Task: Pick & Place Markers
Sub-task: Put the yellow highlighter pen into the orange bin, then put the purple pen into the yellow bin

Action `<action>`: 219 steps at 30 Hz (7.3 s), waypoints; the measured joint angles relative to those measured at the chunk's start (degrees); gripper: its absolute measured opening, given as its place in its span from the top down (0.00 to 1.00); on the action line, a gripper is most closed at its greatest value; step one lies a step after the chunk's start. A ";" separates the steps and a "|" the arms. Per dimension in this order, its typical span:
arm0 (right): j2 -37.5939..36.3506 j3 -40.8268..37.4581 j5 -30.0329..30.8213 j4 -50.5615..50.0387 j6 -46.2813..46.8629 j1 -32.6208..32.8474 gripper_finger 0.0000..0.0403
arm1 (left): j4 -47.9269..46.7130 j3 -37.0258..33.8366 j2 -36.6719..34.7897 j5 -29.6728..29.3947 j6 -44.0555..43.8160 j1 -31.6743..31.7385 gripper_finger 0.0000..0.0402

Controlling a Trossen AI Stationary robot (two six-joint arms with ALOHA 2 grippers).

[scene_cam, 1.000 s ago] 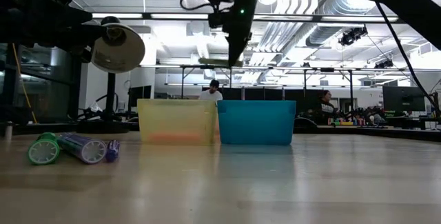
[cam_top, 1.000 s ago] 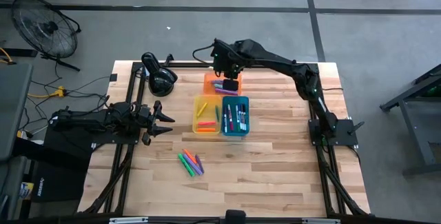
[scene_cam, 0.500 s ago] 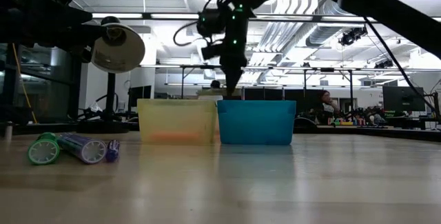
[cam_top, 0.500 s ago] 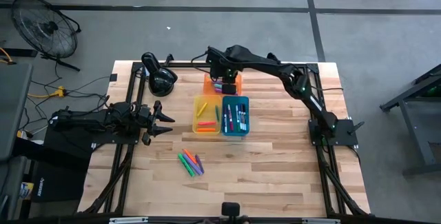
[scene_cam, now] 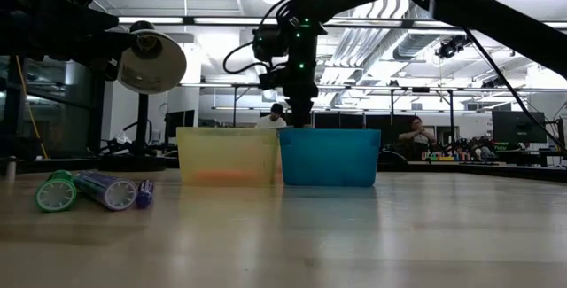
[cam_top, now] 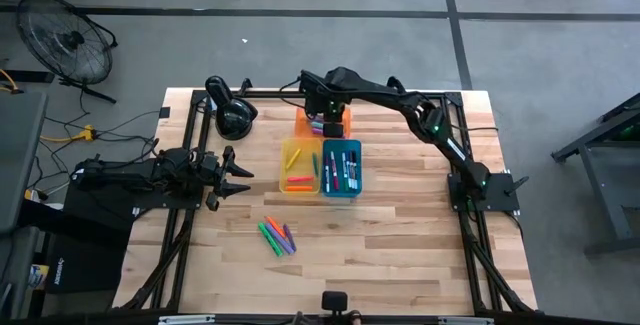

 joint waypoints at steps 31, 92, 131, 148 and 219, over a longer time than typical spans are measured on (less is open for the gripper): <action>3.64 -0.04 -2.68 -0.36 2.77 0.10 0.76 | -0.01 0.00 0.00 0.00 -0.01 0.00 0.58; -6.03 0.04 -3.23 -7.56 48.96 25.34 0.65 | -0.01 0.00 0.00 -0.02 0.00 0.00 0.58; 5.56 0.00 2.78 15.14 74.02 39.22 0.63 | 0.02 0.00 0.11 0.02 -0.02 0.00 0.58; 8.47 0.00 6.35 18.47 79.56 41.70 0.45 | 0.02 0.00 0.11 0.02 0.00 0.00 0.58; 12.09 0.07 -0.59 17.43 56.53 41.99 0.90 | 0.00 0.00 0.13 0.00 0.00 0.00 0.58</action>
